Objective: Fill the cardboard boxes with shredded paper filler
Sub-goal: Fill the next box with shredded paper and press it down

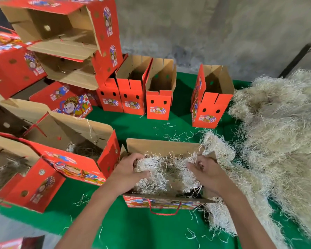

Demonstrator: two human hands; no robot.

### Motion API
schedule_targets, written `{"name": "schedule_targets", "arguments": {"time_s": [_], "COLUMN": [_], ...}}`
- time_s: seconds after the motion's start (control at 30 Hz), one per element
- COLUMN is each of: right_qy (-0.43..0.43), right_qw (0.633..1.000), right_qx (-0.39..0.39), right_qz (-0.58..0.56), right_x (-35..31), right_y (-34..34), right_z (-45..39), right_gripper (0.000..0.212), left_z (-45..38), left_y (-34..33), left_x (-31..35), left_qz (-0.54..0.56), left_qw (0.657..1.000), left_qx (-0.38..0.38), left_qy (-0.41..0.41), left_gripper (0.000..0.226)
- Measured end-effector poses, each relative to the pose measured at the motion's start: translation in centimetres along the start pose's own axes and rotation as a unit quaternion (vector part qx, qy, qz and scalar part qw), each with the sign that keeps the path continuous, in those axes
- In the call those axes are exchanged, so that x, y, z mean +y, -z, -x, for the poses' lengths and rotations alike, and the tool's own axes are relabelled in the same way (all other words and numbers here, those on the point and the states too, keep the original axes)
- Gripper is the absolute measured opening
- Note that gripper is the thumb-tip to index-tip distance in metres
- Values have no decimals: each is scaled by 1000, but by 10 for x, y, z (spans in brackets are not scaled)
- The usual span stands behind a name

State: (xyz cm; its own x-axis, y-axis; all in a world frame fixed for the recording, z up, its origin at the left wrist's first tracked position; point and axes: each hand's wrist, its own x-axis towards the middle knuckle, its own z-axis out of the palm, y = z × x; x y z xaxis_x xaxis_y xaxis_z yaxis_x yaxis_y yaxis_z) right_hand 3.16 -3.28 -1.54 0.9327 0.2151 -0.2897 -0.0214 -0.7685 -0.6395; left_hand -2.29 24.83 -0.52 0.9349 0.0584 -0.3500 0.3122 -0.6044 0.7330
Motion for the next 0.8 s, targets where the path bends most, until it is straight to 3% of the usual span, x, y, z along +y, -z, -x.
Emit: {"name": "schedule_targets", "arguments": {"time_s": [0.13, 0.27, 0.33, 0.43, 0.57, 0.6, 0.7, 0.8], "right_qy": [59, 93, 80, 89, 104, 107, 123, 123], "right_qw": [997, 985, 987, 974, 944, 938, 899, 888], "right_qx": [-6, 53, 17, -119, -211, -226, -265, -281], "right_qz": [56, 137, 141, 170, 232, 241, 325, 343], "right_x": [-9, -18, -24, -30, -30, -29, -24, -11], "right_y": [7, 9, 7, -7, -39, -46, -62, -75], "right_z": [5, -1, -13, -37, -67, -72, -83, -85], "right_gripper": [15, 13, 10, 20, 6, 13, 26, 30], "left_z": [0, -3, -11, -32, -72, -81, -102, -115], "left_y": [1, -1, -3, -14, -40, -46, -59, -71], "left_x": [2, 13, 24, 39, 57, 56, 39, 9], "left_qz": [-65, -126, -167, -208, -303, -330, -444, -526], "left_qw": [997, 992, 983, 963, 909, 895, 844, 793], "left_qx": [-35, -11, -34, -144, -279, -297, -300, -306], "left_qy": [5, -28, -64, -97, -63, -44, -10, 25], "left_gripper": [45, 22, 8, 7, 12, 13, 19, 29]}}
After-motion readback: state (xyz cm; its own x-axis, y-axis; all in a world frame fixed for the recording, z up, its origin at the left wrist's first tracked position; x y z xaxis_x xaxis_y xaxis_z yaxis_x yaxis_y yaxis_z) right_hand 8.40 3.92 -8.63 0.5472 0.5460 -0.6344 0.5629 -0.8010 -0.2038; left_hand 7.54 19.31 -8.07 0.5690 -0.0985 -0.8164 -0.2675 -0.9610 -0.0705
